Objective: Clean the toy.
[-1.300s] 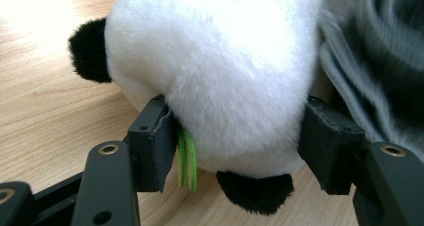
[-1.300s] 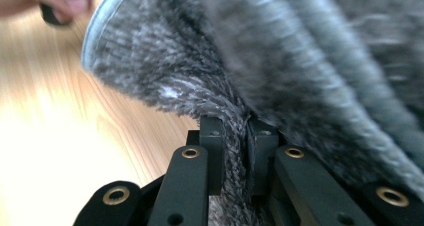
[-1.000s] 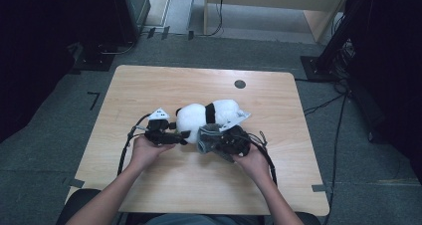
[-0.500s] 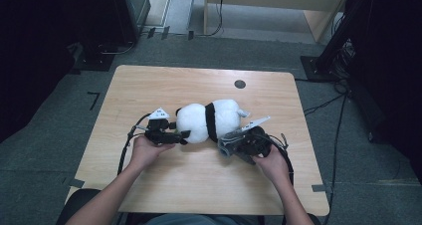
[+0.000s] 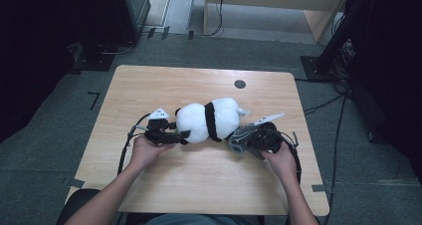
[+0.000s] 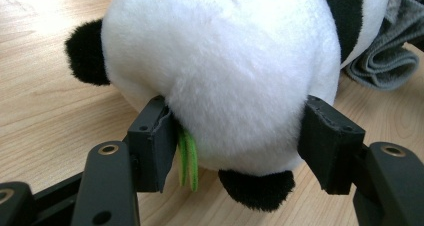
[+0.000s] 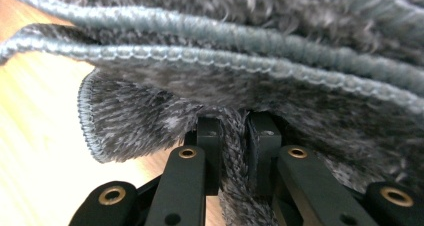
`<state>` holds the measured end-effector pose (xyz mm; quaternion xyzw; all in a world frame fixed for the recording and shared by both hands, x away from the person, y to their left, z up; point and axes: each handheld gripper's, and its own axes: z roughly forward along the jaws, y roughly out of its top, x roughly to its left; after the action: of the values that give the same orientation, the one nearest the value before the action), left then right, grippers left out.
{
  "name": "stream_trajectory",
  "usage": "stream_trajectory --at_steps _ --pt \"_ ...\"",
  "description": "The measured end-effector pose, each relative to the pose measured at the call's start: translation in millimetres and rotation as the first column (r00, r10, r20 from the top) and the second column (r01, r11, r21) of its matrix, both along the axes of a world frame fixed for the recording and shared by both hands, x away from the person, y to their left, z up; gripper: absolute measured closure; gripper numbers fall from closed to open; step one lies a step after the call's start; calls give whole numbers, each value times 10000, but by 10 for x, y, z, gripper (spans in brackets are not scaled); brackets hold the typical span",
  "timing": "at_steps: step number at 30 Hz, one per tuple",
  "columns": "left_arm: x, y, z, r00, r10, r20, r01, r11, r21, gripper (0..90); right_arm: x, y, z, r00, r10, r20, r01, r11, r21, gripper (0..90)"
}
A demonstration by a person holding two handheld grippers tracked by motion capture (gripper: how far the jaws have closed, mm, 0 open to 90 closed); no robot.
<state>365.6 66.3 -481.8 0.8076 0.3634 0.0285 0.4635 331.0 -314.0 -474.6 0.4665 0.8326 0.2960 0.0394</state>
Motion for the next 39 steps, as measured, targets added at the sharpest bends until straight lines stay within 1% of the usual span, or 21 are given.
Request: stream_trajectory --at_steps 3,5,7,8,10,13,14,16,19,21,24,25,26,27,29,30,31,32,35,37,39 --pt "1 -2 -1 10000 19 15 -19 10000 -7 367 0 -97 18 9994 -333 88 333 9994 71 804" --pt "6 -1 -3 10000 34 51 -34 10000 -22 367 0 -180 33 9980 -612 180 608 9979 203 804" --pt "22 -12 -9 9998 178 35 -178 9996 -206 368 -7 -274 63 9936 -1081 328 1066 9932 459 805" --pt "23 -16 -8 9998 187 29 -186 9996 -212 368 -13 -322 93 9907 -1276 466 1242 9898 696 805" --pt "23 -18 -9 9998 170 47 -169 9996 -207 367 -29 -373 154 9858 -1524 708 1458 9852 902 808" --pt "20 -14 -10 9999 130 50 -129 9998 -167 367 -49 -413 267 9800 -1688 1056 1559 9804 1207 811" --pt "18 -15 -10 9999 135 46 -135 9998 -171 367 -54 -412 323 9769 -1724 1260 1556 9789 1327 812" --pt "17 -14 -11 9999 139 47 -139 9997 -193 365 -53 -385 416 9725 -1773 1510 1543 9762 1527 812" --pt "18 -9 -13 9999 100 53 -99 9997 -211 363 -23 -312 538 9664 -1727 1905 1382 9736 1816 812" --pt "20 -7 -13 10000 80 56 -78 9997 -243 362 21 -217 630 9621 -1622 2192 1171 9717 2051 813" --pt "22 -4 -13 10000 52 37 -51 9995 -296 359 116 -51 715 9595 -1416 2434 855 9701 2272 813" --pt "22 -4 -13 10000 56 37 -55 9995 -319 358 155 8 729 9601 -1328 2462 734 9689 2365 813" --pt "23 -4 -14 10000 32 37 -30 9994 -338 356 183 53 735 9615 -1261 2440 652 9678 2432 813" --pt "25 -2 -14 10000 -11 34 12 9994 -342 353 233 127 734 9638 -1082 2436 467 9684 2450 813" --pt "42 9 -11 9999 -133 0 133 9994 -330 345 293 230 711 9690 -828 2328 268 9719 2340 813" --pt "51 14 -5 9998 -173 -45 172 9993 -321 340 323 295 685 9695 -666 2361 168 9782 2069 813" --pt "57 21 5 9998 -200 -66 198 9994 -301 334 335 327 667 9677 -625 2443 167 9825 1853 813" --pt "67 37 32 9996 -275 -45 274 9995 -182 329 341 339 658 9668 -645 2473 195 9834 1804 814" --pt "97 95 104 9986 -511 134 509 9987 88 326 367 306 639 9700 -665 2339 174 9784 2060 815" --pt "131 137 152 9966 -794 229 790 9967 184 336 373 290 623 9709 -636 2309 134 9770 2128 815" --pt "160 180 200 9935 -1007 528 993 9946 289 342 374 281 619 9703 -619 2339 115 9774 2110 815"
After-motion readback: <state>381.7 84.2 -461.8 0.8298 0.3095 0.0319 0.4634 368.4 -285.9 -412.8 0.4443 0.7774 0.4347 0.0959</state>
